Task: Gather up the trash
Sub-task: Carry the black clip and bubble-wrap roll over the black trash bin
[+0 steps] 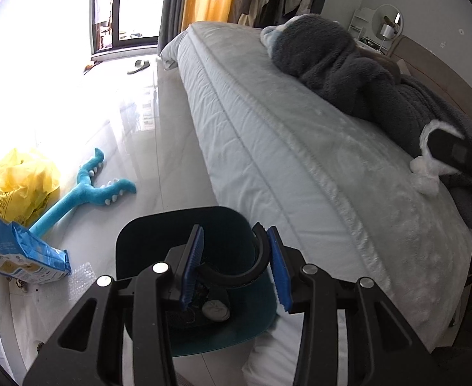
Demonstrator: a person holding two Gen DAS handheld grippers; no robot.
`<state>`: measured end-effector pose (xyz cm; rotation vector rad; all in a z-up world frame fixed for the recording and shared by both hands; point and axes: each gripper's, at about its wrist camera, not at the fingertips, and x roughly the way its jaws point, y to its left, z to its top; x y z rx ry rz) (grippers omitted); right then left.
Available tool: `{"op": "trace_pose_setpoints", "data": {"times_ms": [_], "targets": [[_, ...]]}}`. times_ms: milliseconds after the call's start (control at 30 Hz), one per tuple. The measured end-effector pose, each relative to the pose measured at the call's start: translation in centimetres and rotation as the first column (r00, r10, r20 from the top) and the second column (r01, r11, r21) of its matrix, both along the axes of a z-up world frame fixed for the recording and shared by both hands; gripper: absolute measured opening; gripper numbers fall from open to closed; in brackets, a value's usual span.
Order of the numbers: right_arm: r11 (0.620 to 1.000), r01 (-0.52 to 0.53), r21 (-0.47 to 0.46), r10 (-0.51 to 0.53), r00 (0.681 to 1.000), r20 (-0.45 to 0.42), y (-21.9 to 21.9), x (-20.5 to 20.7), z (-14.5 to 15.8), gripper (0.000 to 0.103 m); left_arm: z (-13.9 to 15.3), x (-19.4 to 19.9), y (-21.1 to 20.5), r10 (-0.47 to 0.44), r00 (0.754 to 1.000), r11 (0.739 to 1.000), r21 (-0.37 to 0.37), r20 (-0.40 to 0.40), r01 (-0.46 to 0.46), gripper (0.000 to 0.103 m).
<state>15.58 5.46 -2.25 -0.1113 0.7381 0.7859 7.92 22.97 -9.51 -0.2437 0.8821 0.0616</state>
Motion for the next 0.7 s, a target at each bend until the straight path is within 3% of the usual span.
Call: {"op": "trace_pose_setpoints", "data": {"times_ms": [333,533,700], "targets": [[0.998,-0.064,-0.021,0.064,0.998,-0.013,5.5,-0.6,-1.4,0.062,-4.6,-0.9,2.9,0.0,0.993,1.0,-0.017,-0.122,-0.002,0.043],[0.995,-0.094,-0.036,0.093,0.995,-0.029,8.1,-0.7,-2.4,0.062,-6.6,-1.4,4.5,-0.007,0.981,0.998,-0.064,-0.194,-0.006,0.044],[0.993,-0.11,-0.043,0.108,0.993,-0.047,9.9,-0.8,-3.2,0.062,-7.6,-1.8,5.9,0.005,0.972,0.996,-0.084,-0.235,-0.026,0.05]]}}
